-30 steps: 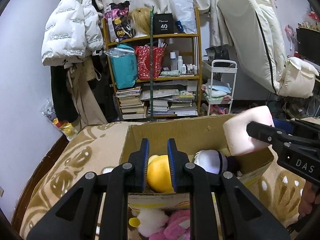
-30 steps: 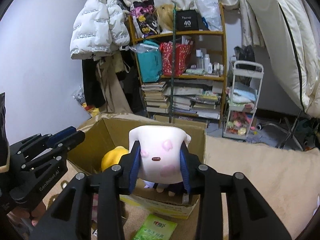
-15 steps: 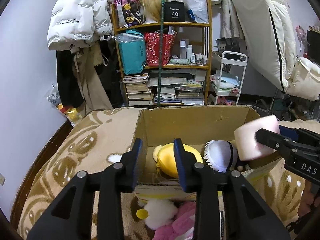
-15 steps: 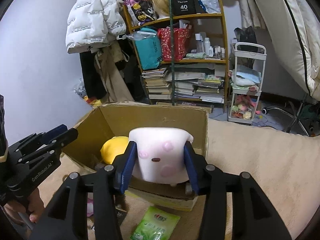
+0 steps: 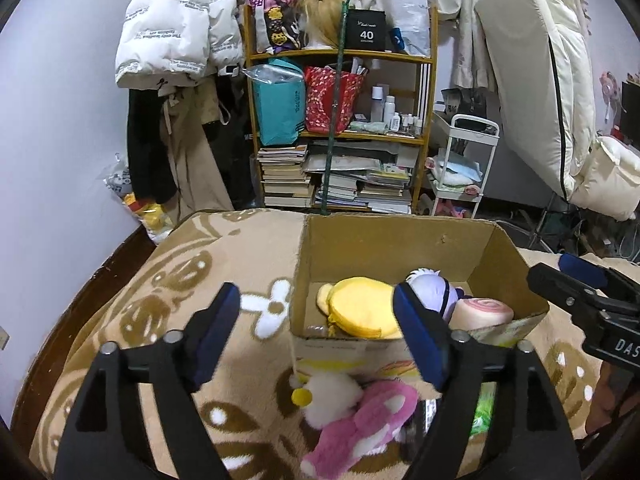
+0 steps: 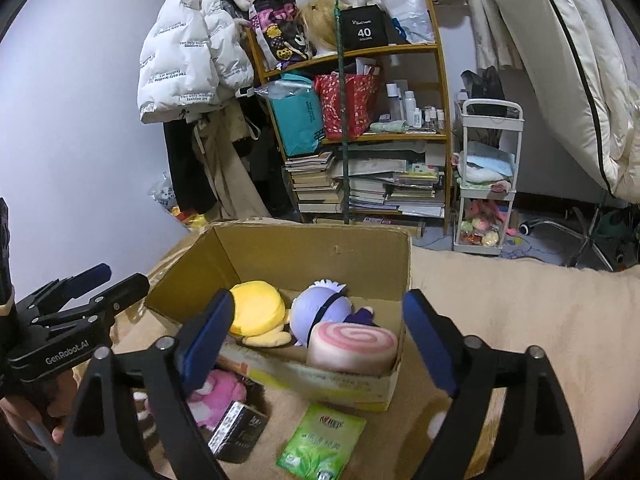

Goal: Organize soft objects
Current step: 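Withdraw both grippers from the box toward the items beside it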

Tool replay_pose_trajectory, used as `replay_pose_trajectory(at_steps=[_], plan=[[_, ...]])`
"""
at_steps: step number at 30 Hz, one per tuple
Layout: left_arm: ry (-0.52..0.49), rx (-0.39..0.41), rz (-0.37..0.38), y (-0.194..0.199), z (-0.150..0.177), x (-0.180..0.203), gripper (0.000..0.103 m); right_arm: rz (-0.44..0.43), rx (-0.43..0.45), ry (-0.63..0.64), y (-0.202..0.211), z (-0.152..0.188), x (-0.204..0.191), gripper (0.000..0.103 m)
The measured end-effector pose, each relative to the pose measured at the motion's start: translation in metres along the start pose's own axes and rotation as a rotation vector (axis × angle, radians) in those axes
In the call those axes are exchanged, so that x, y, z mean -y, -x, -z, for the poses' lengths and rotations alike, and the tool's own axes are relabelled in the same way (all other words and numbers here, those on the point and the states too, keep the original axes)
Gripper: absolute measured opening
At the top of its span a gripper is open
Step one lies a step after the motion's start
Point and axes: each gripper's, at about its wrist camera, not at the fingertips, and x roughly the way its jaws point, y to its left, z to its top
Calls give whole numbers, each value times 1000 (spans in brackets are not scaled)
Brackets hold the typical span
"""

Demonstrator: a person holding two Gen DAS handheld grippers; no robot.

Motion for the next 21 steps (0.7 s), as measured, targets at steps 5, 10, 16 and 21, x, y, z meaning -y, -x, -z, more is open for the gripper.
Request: replay_pose_trajectory(at_steps=[5,10,16,21], plan=[[-37,19,-58,18,3,-1,96,-5,-8,-12,12,4,-3,103],[-34,5,-59,30,6,-6,98,-4,-20,-27,24,8,-5,103],[-34,-34,-50,38,12,-11,98,7,-27,-44,39,14,-2,103],[-24,-77,-40,45,21,-15,98,20,-37,-39,48,23,-4,103]])
